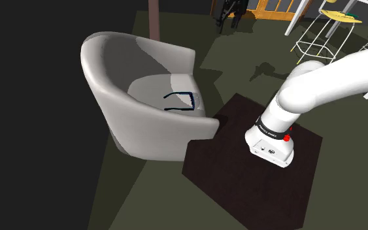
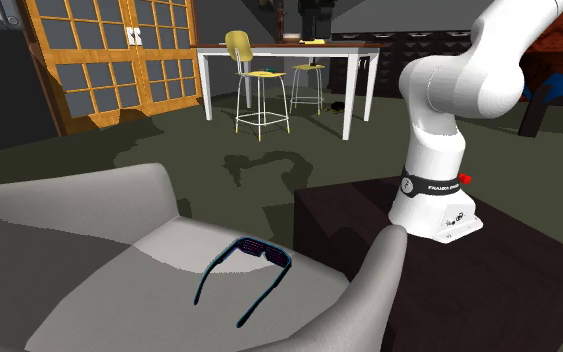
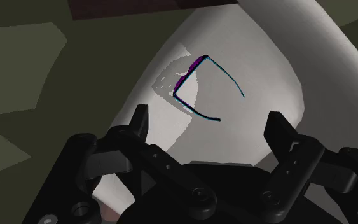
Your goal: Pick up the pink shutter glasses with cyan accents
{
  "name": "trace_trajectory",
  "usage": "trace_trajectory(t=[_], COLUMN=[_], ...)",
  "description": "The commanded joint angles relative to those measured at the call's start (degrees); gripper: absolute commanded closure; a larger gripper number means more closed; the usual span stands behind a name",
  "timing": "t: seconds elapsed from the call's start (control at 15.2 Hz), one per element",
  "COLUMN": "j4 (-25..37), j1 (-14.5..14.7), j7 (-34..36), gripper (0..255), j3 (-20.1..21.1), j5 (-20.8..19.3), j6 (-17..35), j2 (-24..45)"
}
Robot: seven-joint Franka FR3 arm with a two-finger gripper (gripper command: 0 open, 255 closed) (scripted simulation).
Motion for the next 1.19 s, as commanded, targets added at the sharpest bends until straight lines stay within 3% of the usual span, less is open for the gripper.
trace_trajectory(t=[0.0,0.59,1.12], j4=[0.00,-13.80,-20.22], j1=[0.00,-1.01,-2.48], j7=[0.00,0.32,1.16], gripper=[0,0,0], j3=[0.00,0.45,0.92], j5=[0.00,-0.66,-1.84], j6=[0.00,21.05,42.25], j2=[0.00,5.13,18.03])
